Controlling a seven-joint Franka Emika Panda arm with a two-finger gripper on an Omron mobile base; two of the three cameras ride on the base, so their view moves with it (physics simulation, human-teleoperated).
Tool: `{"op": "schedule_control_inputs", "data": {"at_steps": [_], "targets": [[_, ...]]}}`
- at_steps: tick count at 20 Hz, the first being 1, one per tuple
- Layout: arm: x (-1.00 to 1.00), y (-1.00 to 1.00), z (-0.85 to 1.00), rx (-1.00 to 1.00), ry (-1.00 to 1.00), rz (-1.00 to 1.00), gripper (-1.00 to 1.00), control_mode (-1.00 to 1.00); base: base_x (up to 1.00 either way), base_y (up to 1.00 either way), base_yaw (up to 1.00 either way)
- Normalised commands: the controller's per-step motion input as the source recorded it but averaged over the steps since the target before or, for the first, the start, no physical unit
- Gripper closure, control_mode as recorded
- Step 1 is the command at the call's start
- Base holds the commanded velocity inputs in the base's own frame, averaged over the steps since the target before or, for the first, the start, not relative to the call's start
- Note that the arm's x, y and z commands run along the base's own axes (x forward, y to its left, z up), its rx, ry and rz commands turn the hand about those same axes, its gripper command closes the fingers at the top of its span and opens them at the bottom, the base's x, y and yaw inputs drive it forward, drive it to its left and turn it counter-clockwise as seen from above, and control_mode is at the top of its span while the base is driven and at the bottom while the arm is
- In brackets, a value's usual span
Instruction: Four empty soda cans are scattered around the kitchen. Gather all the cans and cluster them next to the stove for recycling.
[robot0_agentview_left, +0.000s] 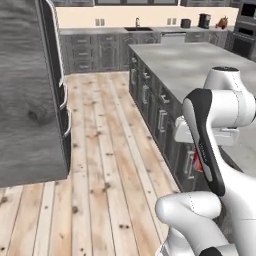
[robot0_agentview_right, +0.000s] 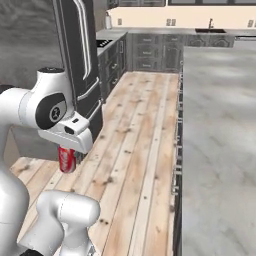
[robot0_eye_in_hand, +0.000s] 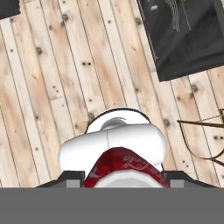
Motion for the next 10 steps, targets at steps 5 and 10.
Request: {"op": "schedule_control_inputs", "data": {"at_steps": [5,10], "targets": [[0.0,0.0,0.0,0.0,0.0,0.0,1.0,1.0,1.0,0.1,0.0],[0.0,0.0,0.0,0.0,0.0,0.0,1.0,1.0,0.96,0.1,0.0]]}}
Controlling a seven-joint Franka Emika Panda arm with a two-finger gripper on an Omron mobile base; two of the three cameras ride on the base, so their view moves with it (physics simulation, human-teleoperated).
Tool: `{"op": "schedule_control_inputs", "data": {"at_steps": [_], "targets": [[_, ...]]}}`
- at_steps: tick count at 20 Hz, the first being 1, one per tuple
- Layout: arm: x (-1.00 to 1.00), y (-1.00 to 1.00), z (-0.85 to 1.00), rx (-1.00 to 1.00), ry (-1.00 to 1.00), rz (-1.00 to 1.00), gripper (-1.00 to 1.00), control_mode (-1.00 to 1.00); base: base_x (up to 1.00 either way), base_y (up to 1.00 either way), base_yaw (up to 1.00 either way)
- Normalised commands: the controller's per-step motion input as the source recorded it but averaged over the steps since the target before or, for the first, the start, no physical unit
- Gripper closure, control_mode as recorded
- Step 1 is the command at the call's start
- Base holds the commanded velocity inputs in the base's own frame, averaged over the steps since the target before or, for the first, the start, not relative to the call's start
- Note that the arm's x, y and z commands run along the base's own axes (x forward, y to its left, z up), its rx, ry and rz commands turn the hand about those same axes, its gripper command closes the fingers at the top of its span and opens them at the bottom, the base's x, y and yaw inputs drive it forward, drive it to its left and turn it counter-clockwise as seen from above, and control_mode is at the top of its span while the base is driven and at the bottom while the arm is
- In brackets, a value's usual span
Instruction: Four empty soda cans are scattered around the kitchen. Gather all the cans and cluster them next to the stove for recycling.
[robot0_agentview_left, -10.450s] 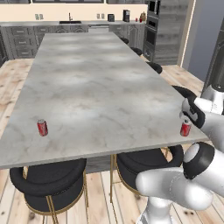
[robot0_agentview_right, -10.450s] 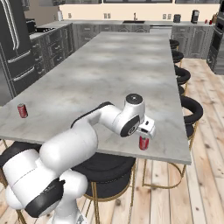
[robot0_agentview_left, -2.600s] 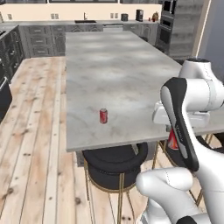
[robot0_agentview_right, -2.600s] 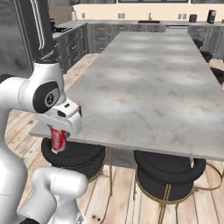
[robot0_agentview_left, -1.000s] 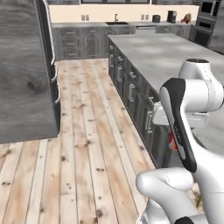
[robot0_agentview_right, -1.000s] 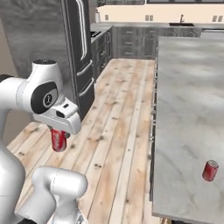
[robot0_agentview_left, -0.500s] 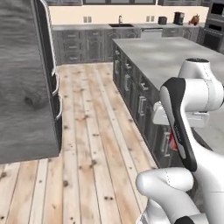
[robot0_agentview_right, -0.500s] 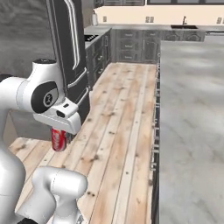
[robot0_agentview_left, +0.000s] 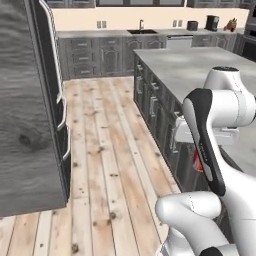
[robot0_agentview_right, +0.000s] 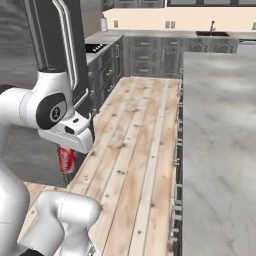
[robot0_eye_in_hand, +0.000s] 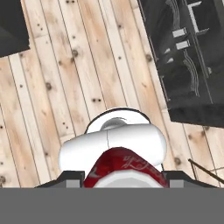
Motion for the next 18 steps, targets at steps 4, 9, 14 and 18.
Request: {"op": "schedule_control_inputs", "data": {"at_steps": [4,9,14,18], "targets": [[0.0,0.0,0.0,0.0,0.0,0.0,1.0,1.0,0.83,0.03,0.03],[0.0,0.0,0.0,0.0,0.0,0.0,1.0,1.0,0.92,0.0,0.05],[0.0,0.0,0.0,0.0,0.0,0.0,1.0,1.0,0.99,0.0,0.04],[0.0,0.0,0.0,0.0,0.0,0.0,1.0,1.0,1.0,0.0,0.05]]}}
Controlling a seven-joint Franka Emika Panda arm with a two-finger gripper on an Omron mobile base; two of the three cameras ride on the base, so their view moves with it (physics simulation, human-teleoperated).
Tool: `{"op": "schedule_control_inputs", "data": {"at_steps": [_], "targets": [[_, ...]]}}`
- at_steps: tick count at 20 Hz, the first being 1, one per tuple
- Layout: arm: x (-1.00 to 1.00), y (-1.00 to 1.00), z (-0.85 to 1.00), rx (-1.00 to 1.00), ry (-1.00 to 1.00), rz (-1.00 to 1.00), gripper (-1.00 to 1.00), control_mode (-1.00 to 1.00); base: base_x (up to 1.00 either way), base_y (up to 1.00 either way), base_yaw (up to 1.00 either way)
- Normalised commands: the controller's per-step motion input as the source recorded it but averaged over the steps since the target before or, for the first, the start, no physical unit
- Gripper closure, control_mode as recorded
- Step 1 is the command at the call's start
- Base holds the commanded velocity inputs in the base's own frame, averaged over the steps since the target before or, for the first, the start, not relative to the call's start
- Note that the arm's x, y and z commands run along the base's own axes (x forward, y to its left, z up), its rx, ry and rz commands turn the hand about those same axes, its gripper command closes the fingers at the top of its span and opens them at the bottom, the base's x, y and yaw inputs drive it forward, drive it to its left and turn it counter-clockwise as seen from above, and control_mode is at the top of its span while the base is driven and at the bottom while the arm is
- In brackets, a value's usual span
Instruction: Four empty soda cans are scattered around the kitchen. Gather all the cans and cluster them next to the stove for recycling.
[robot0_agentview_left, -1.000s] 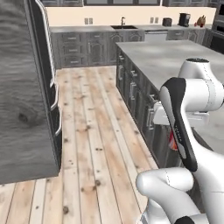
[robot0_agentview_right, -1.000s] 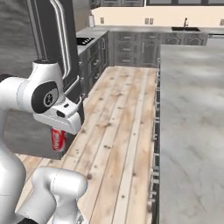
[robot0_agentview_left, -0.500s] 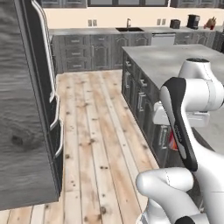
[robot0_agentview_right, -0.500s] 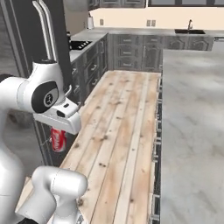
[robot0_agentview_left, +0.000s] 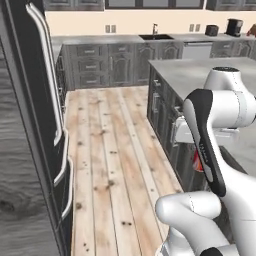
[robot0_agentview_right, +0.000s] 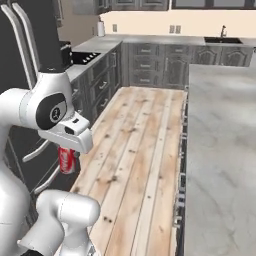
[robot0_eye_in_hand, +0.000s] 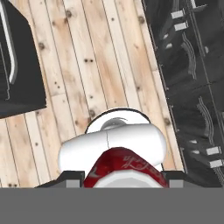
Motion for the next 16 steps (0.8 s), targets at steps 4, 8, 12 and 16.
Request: {"op": "schedule_control_inputs", "data": {"at_steps": [4,8,12,16], "targets": [[0.0,0.0,0.0,0.0,0.0,0.0,1.0,1.0,1.0,0.0,0.06],[0.0,0.0,0.0,0.0,0.0,0.0,1.0,1.0,1.0,-0.04,0.1],[0.0,0.0,0.0,0.0,0.0,0.0,1.0,1.0,1.0,-0.08,0.1],[0.0,0.0,0.0,0.0,0.0,0.0,1.0,1.0,1.0,-0.13,0.11]]}}
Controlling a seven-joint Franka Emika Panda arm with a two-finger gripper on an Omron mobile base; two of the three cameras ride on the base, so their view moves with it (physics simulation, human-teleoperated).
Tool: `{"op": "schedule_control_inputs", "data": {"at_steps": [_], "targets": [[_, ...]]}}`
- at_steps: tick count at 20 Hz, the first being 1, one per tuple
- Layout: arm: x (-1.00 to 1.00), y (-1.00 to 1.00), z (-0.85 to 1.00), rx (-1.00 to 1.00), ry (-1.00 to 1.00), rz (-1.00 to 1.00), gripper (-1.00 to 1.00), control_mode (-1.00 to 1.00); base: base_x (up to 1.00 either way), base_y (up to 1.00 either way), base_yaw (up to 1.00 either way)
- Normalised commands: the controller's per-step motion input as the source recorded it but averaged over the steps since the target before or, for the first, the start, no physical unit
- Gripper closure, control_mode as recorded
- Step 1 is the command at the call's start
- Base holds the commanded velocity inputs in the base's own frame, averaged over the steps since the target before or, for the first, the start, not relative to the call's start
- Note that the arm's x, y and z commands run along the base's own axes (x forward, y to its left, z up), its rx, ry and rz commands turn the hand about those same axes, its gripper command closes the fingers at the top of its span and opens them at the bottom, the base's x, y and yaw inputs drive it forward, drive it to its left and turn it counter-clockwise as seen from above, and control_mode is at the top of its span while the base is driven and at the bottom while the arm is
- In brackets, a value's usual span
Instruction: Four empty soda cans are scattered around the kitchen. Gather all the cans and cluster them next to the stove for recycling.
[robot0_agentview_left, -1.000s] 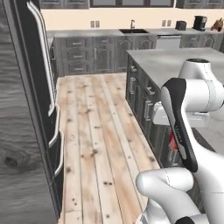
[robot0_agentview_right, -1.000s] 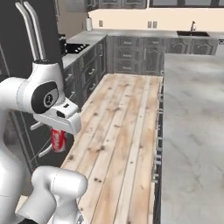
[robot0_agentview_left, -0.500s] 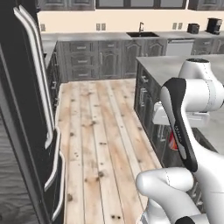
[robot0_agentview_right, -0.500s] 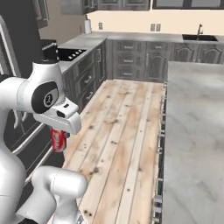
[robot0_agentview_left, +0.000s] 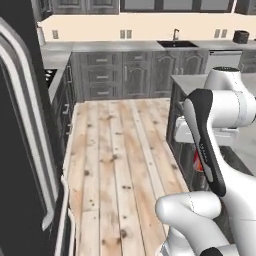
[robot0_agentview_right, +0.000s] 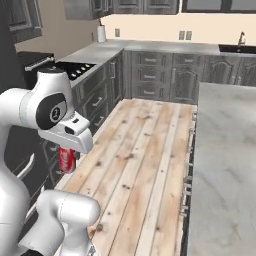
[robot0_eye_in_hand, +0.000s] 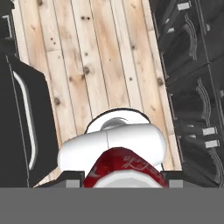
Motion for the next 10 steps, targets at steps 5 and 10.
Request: {"op": "schedule_control_inputs", "data": {"at_steps": [5,10], "targets": [[0.0,0.0,0.0,0.0,0.0,0.0,1.0,1.0,1.0,-0.15,0.11],[0.0,0.0,0.0,0.0,0.0,0.0,1.0,1.0,1.0,-0.21,0.09]]}}
